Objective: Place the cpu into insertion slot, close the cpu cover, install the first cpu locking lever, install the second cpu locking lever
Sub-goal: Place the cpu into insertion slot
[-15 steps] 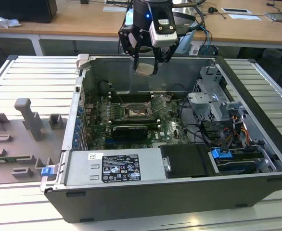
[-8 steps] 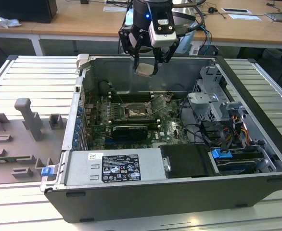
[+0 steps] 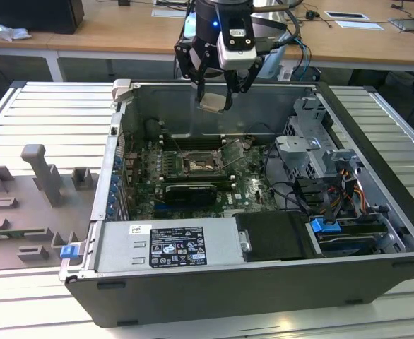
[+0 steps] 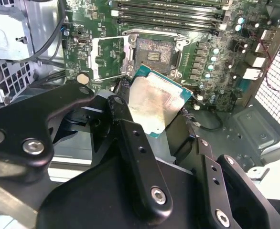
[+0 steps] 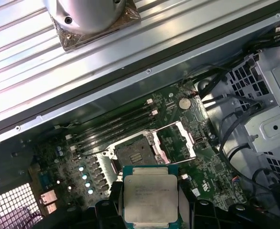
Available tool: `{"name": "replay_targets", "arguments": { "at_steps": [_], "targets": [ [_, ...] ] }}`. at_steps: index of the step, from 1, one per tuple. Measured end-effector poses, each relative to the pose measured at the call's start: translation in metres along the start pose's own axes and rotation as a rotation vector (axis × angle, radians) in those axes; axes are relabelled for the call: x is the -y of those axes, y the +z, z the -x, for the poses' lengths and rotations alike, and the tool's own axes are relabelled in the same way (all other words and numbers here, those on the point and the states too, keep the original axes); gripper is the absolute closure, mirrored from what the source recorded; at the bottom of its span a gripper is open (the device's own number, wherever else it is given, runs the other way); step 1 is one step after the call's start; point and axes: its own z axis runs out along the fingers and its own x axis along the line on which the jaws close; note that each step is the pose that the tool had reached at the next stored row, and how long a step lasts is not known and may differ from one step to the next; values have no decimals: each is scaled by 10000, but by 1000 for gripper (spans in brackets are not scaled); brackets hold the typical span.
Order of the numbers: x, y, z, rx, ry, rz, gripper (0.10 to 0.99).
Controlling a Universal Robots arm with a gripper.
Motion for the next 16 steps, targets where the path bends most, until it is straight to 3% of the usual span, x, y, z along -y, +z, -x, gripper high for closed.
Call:
{"name": "replay_targets", "arguments": {
  "at_steps": [16],
  "targets": [
    [6, 48, 2, 53, 498, -17, 541]
  ]
}}
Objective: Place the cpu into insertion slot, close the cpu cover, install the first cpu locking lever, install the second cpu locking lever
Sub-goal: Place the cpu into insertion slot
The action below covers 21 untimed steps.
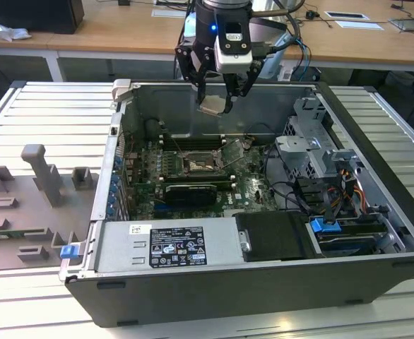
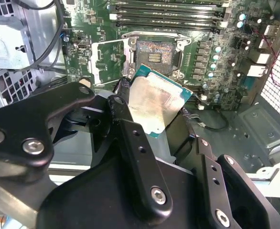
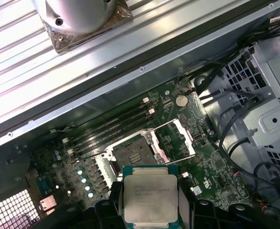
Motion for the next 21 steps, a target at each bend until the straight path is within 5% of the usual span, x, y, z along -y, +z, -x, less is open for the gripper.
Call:
{"name": "replay_targets", "arguments": {
  "at_steps": [21],
  "targets": [
    [1, 8, 0, 120, 1463, 23, 541]
  ]
}}
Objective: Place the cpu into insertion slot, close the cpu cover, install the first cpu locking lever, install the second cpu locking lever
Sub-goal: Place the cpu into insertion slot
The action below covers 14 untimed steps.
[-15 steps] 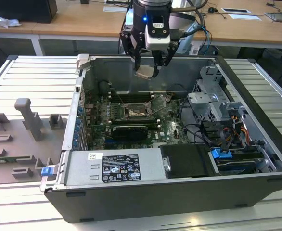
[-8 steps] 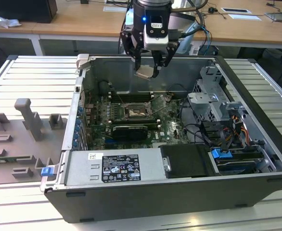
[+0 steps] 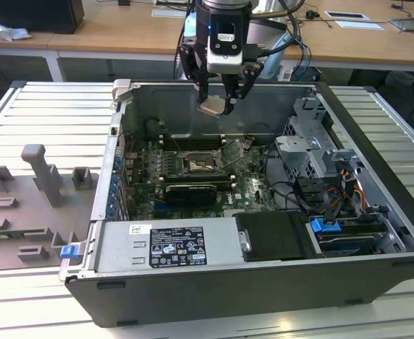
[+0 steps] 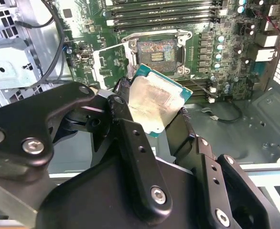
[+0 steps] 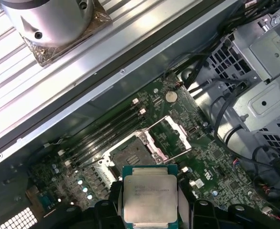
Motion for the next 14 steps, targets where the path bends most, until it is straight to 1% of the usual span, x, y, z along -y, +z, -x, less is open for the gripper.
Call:
{"name": "replay_targets", "arguments": {
  "at_steps": [5, 14],
  "targets": [
    [0, 5, 0, 14, 180, 3, 541],
    [2, 21, 0, 28, 344, 5, 541]
  ]
}}
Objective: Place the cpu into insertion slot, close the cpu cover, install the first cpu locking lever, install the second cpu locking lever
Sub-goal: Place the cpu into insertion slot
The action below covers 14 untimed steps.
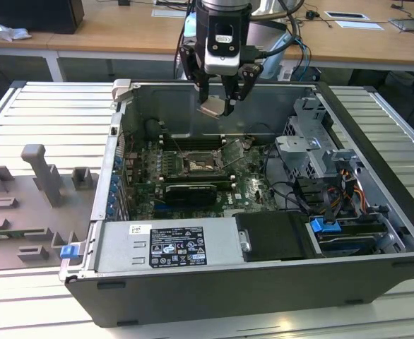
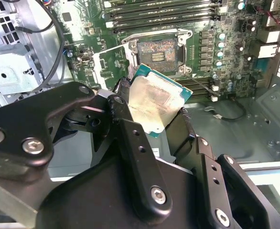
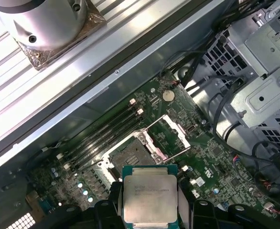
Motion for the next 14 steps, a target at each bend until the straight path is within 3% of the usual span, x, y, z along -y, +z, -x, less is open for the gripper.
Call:
{"name": "replay_targets", "arguments": {
  "at_steps": [14],
  "targets": [
    [2, 26, 1, 32, 366, 3, 541]
  ]
}}
